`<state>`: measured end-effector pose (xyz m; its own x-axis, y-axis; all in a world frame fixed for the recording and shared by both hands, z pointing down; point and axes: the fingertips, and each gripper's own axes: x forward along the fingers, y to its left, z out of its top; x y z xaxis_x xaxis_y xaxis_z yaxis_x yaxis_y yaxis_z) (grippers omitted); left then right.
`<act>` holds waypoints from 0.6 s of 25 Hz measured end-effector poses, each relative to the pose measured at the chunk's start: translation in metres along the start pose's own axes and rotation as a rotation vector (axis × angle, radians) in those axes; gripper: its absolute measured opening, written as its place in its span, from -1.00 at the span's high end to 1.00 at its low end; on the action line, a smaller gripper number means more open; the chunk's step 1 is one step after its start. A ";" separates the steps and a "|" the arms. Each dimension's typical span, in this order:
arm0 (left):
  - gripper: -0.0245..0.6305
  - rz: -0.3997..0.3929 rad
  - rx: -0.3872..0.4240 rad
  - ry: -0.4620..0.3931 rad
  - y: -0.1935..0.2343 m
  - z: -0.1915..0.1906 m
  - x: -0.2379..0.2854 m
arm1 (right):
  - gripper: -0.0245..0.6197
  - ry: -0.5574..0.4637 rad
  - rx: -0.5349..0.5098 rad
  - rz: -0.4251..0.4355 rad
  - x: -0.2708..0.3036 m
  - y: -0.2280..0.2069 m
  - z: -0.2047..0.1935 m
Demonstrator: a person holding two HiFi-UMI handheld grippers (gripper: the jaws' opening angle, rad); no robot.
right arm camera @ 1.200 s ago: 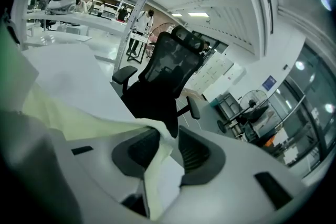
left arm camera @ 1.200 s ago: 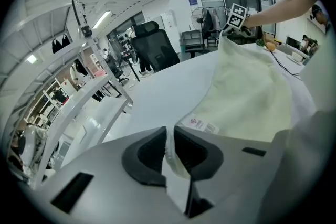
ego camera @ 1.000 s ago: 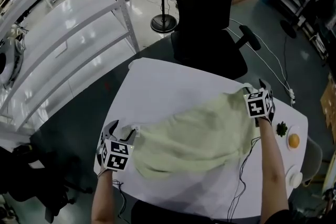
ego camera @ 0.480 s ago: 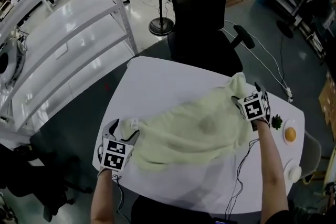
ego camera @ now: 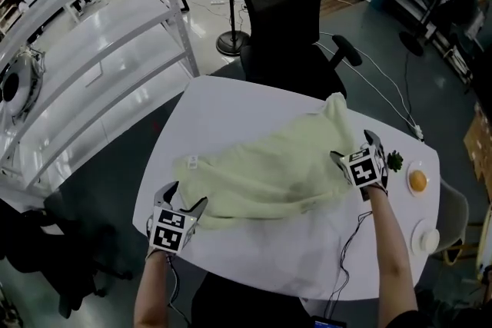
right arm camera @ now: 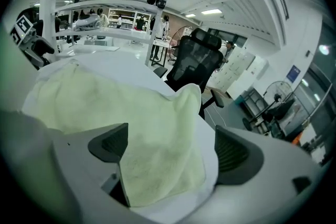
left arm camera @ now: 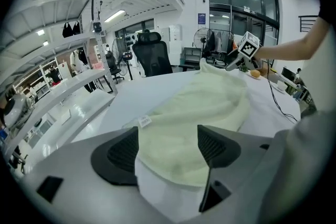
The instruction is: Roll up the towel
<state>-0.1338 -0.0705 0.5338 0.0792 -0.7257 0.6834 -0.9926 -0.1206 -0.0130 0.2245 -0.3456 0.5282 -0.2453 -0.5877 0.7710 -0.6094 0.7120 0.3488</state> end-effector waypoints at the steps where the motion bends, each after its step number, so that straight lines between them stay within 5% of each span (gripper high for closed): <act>1: -0.18 -0.007 -0.007 0.000 -0.007 -0.004 -0.003 | -0.69 -0.003 0.003 0.001 -0.005 0.002 -0.006; 8: -0.18 -0.094 -0.074 0.028 -0.059 -0.040 -0.019 | -0.69 0.018 0.046 -0.003 -0.028 0.007 -0.060; 15: -0.18 -0.196 -0.046 0.085 -0.115 -0.065 -0.022 | -0.63 0.041 0.152 -0.040 -0.037 -0.010 -0.112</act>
<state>-0.0273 0.0037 0.5678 0.2652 -0.6314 0.7287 -0.9622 -0.2214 0.1584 0.3243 -0.2881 0.5562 -0.1890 -0.5962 0.7803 -0.7261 0.6198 0.2977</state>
